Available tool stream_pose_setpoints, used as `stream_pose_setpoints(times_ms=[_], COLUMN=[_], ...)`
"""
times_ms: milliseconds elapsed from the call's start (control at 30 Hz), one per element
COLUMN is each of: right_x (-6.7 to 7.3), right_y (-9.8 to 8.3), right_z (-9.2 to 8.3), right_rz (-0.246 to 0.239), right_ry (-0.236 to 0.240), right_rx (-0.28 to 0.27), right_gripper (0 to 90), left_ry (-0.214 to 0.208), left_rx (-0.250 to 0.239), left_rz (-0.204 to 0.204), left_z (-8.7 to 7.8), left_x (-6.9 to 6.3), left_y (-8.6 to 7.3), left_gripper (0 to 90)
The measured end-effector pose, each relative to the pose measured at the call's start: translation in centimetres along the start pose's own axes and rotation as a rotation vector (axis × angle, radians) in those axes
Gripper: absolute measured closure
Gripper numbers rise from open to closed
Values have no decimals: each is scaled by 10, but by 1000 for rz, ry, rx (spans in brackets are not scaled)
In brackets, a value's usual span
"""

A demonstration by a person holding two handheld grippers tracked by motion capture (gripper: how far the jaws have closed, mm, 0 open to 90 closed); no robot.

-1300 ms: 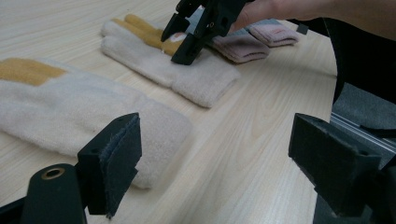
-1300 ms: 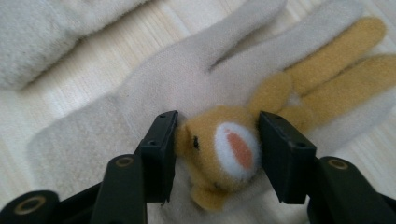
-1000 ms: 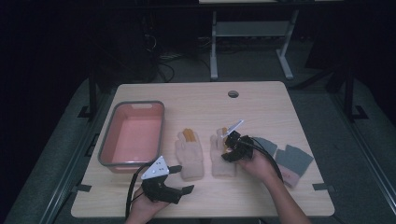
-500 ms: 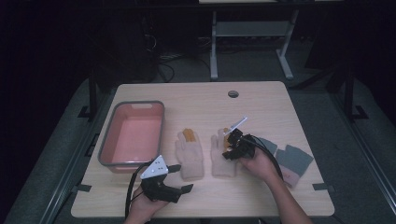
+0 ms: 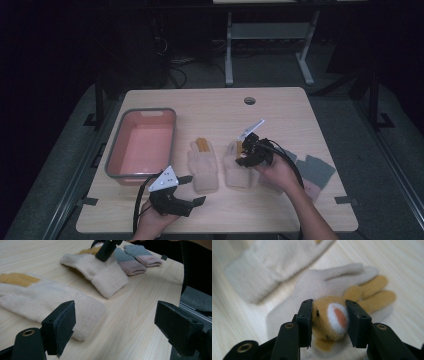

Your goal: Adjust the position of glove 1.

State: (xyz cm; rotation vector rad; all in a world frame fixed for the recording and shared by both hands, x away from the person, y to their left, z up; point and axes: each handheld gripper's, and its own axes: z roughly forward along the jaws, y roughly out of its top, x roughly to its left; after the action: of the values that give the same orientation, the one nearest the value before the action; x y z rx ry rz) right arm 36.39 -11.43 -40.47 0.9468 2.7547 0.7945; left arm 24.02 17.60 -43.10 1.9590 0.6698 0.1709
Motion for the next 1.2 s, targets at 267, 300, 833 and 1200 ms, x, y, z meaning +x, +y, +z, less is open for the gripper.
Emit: stream_pose_setpoints(times_ms=[267, 300, 833, 1200], right_x=[11, 13, 48, 40], right_y=[28, 32, 87, 84], right_z=[-19, -20, 3, 44], right_rz=[-65, -74, -212, -174], right_ry=[0, 5, 134, 182], right_rx=[-54, -60, -83, 8], right_gripper=[595, 595, 589, 575], left_ry=[3, 4, 5, 5], left_rx=[-2, -9, -38, -44], left_rz=[6, -3, -8, -8], left_z=[-2, -3, -10, -11], left_x=[-1, -1, -2, -1], left_y=[0, 0, 1, 1], left_gripper=[172, 172, 172, 172])
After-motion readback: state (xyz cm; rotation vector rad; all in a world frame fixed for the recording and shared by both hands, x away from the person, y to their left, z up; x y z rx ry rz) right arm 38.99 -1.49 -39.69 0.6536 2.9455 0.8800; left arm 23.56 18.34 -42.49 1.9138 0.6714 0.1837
